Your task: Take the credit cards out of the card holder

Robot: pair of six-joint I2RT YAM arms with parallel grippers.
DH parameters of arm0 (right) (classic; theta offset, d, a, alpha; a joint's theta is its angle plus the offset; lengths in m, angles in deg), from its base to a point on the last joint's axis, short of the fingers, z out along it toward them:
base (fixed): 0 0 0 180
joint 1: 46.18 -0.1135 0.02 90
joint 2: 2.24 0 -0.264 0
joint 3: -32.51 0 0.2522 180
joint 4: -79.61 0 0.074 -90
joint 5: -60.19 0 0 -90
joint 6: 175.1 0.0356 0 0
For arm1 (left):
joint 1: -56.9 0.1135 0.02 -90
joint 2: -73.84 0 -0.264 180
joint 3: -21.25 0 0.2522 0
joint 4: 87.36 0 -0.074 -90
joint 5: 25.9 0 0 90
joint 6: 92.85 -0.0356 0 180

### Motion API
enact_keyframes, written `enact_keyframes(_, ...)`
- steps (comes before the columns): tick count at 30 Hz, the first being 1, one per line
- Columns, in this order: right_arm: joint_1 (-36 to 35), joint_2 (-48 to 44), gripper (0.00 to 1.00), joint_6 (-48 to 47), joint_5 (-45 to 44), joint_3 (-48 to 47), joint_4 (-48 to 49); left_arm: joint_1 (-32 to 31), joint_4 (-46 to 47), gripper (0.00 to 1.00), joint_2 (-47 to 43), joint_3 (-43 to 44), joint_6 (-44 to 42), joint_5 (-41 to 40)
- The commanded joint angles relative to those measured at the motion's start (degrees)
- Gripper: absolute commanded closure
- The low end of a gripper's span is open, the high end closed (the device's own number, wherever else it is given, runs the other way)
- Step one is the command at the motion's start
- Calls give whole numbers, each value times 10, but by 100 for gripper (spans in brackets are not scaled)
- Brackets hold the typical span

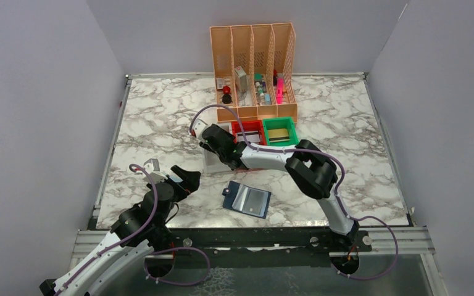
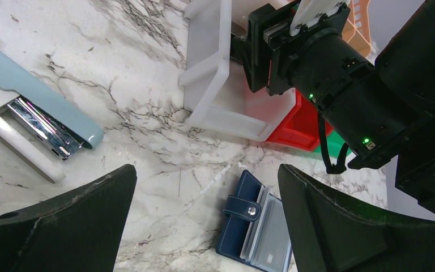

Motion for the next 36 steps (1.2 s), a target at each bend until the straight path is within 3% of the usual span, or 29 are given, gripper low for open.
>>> enact_keyframes(1,0,15,47,16,21,-18,-14,0,-1,1,-6,-1,-1,4)
enact_keyframes(11,0,-1,42,40,30,-9,-28,0,4,1,-10,-5,0,14)
enact_keyframes(17,0,-87,42,108,52,11,-58,0,19,1,-5,-6,-16,30)
enact_keyframes(23,1,-276,42,299,57,148,-101,1,103,1,13,-9,-104,103)
enact_keyframes(29,1,-466,40,592,76,386,-108,0,184,3,166,26,-168,231)
enact_keyframes(32,0,-524,40,620,127,468,-68,-1,215,9,237,41,-186,285)
enact_keyframes(36,1,-563,42,703,106,505,-128,-15,241,20,280,55,-204,312)
